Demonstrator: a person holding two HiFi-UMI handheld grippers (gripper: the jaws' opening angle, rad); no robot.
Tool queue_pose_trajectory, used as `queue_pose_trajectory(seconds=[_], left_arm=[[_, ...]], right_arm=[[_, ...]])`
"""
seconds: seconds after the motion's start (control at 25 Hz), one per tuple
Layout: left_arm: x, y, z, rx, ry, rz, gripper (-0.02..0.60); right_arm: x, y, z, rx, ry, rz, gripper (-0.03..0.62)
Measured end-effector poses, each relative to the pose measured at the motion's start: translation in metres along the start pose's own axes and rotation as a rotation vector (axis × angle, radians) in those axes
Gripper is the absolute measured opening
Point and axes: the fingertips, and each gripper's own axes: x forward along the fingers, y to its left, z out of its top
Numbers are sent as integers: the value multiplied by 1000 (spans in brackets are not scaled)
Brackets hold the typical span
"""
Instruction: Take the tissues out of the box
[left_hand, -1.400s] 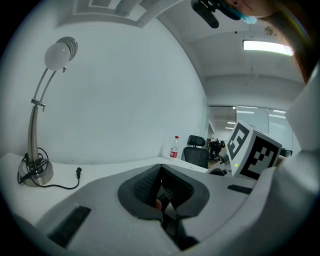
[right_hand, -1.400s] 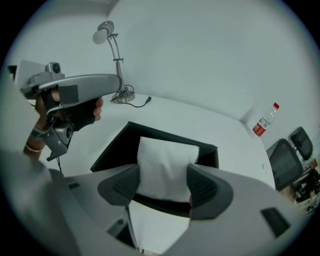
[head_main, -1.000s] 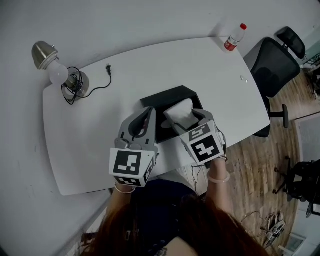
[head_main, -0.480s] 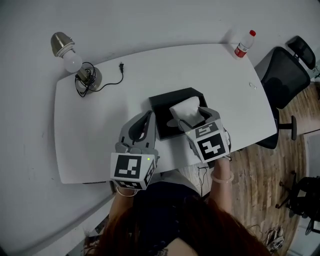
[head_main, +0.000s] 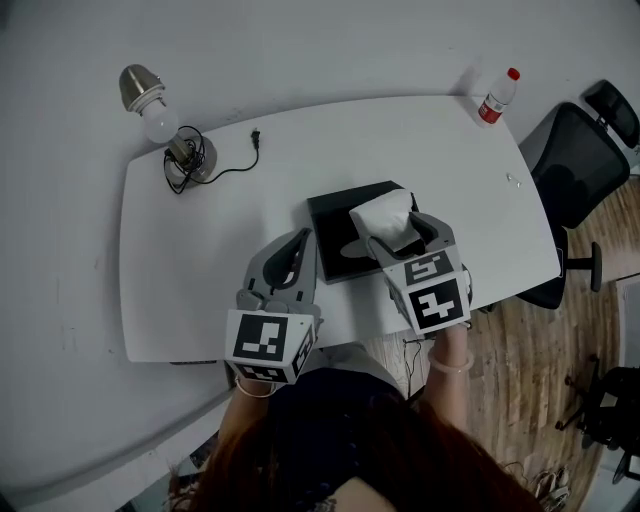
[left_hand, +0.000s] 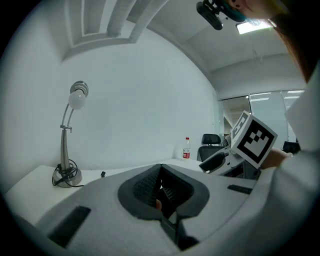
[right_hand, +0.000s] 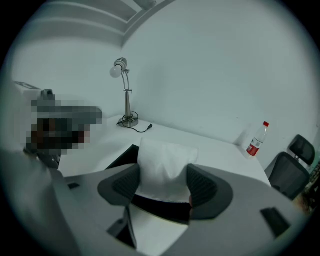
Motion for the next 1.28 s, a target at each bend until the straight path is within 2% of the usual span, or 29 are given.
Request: queue_pose_trajectory(seconds=[0.76,1.08,1.28], left_arm=[[-15,4,6,-3,-44,17,21],[-39,12,2,-18,-63,48,20],[-58,13,4,-17,-80,62,21]], right_arm=[[-27,4,11,-45,-185,-84,311],[-46,14,8,-54,-235,-137,311],[-58,25,6,-44,-269,-141,311]])
